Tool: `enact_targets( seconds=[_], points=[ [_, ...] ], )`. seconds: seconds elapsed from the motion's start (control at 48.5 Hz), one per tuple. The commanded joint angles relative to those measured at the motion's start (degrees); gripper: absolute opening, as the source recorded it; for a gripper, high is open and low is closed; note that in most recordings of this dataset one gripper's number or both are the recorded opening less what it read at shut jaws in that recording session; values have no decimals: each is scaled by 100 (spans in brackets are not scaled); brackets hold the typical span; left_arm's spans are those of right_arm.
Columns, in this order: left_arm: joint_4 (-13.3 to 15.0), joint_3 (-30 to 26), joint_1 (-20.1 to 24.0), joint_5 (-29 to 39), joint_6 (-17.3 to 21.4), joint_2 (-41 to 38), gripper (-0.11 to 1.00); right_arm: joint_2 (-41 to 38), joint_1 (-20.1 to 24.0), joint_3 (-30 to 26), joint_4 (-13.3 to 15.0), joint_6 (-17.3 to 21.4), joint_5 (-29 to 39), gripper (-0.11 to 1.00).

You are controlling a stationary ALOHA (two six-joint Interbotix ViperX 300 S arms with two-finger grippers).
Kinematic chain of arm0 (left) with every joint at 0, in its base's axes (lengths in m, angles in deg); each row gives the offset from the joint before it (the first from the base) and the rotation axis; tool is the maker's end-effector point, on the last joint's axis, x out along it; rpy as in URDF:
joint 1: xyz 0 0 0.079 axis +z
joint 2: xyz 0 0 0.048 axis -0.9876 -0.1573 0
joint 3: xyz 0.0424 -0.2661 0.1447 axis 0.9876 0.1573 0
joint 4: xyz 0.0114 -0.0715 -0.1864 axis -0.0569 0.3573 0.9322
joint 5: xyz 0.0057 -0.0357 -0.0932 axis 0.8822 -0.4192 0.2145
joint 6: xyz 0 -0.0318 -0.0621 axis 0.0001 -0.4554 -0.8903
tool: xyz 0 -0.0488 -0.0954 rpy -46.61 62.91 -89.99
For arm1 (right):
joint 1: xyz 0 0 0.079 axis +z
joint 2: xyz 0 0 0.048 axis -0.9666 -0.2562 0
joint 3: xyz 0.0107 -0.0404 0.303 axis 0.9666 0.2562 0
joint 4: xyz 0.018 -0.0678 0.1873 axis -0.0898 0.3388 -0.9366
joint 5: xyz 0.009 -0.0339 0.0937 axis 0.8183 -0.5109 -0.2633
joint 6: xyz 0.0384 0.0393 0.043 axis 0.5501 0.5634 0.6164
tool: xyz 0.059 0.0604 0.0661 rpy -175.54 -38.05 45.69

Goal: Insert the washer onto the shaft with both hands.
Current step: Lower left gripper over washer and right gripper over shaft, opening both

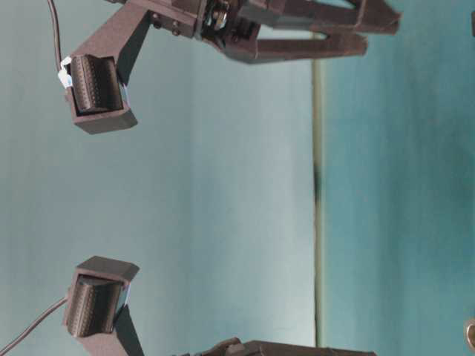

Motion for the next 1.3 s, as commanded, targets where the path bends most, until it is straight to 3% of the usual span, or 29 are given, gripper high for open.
enact_targets(
  seconds=[0.0, 0.124, 0.268, 0.371, 0.845, 1.278],
  points=[
    [-26, -79, 35, -35, 9, -9, 15, 44, 18, 9, 26, 9, -44, 65],
    [-26, -97, 79, 62, 18, -123, 50, 44, 18, 26, 26, 9, -105, 94],
    [-18, -132, 44, 26, 97, -185, 89, 9, 0, 35, 26, 9, -202, 91],
    [-26, -123, 44, -141, 97, -193, 84, -26, 0, 35, 26, 18, -237, 91],
    [-18, -18, 35, -773, 62, -606, 88, -193, -26, 193, 9, 26, -360, 91],
    [-18, 44, 18, -888, 79, -914, 88, -334, 26, 387, -26, 26, -589, 91]
  ],
)
